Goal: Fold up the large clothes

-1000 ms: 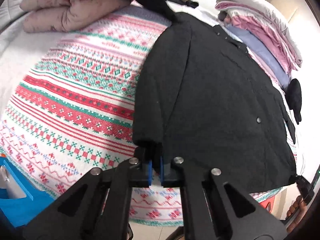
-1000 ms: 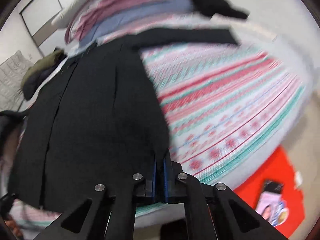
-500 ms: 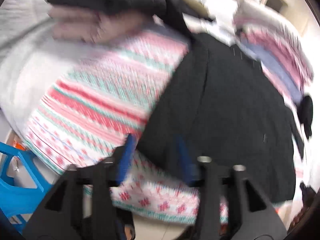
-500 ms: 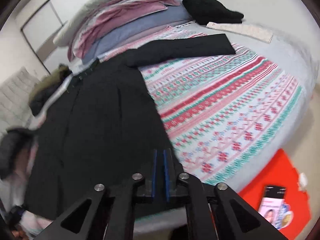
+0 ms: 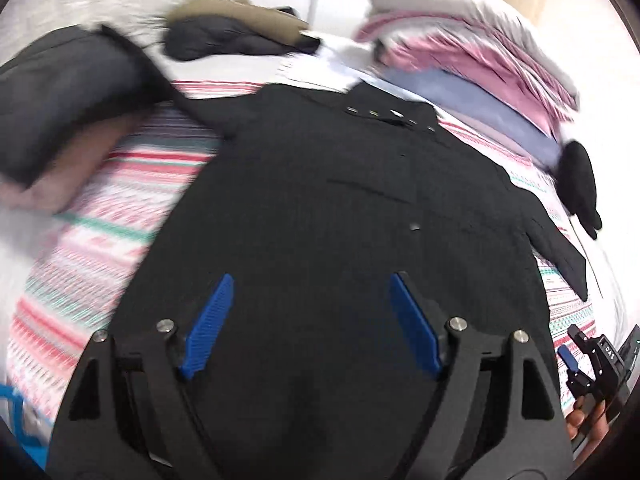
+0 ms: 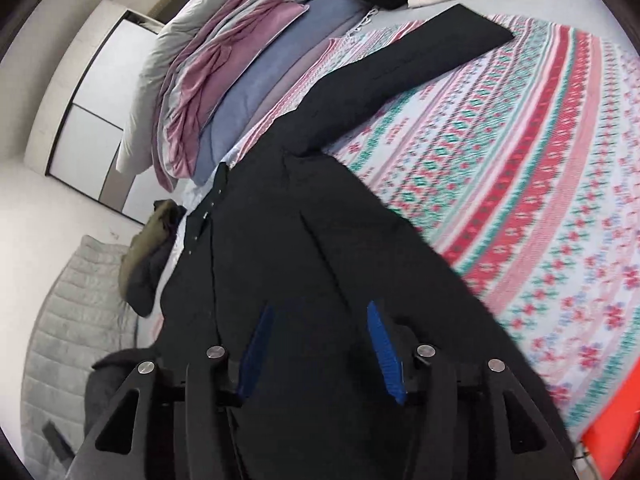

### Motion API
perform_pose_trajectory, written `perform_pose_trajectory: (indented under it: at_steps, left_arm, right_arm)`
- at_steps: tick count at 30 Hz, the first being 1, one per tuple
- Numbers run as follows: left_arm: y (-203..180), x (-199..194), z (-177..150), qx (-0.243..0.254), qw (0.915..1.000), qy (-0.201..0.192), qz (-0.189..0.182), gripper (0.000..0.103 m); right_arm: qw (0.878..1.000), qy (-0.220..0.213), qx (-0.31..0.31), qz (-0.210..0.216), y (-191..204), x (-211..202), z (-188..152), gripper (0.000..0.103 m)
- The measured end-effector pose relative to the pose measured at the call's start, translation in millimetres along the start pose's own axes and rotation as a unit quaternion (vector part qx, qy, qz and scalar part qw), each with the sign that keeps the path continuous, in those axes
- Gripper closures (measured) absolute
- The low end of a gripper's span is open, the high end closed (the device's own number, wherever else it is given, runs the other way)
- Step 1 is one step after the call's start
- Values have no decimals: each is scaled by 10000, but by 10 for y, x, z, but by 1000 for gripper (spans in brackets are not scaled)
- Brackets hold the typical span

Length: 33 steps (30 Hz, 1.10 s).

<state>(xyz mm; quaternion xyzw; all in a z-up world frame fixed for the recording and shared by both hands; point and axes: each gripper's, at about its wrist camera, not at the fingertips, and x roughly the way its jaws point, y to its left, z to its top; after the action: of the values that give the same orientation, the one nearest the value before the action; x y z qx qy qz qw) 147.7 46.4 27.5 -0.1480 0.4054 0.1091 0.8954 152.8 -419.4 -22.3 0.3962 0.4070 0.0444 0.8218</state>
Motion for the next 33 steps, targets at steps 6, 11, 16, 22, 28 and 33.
perform_pose_trajectory:
  at_steps: [6,11,16,22,28,33]
  left_arm:
    - [-222,839,-140,512,9967,531,334,21]
    - [-15,1082,26,-210,9972,722,16,21]
    - [206,1254,139,-551,9954,786,73,21]
    - [401,1329,153,-1175,9894,842,-148,21]
    - [381,1358,166,-1126,9907,757,-56,21]
    - [339,1352,173,-925,9929,753,-10,21]
  right_arm:
    - [9998,40,198,3,31,299,328,46]
    - [9989,-283,359,-122,-114,560,962,34]
    - [9907,-313,1301,-257,-549,1171,1739,34]
    - [9803,-1009,1652,-384,-633,1541,2333,38]
    - [9725,-1317,103,-1919,-17,1629,2882,96]
    - [9517,-1571,-897,-2479,563,1465,3147,97]
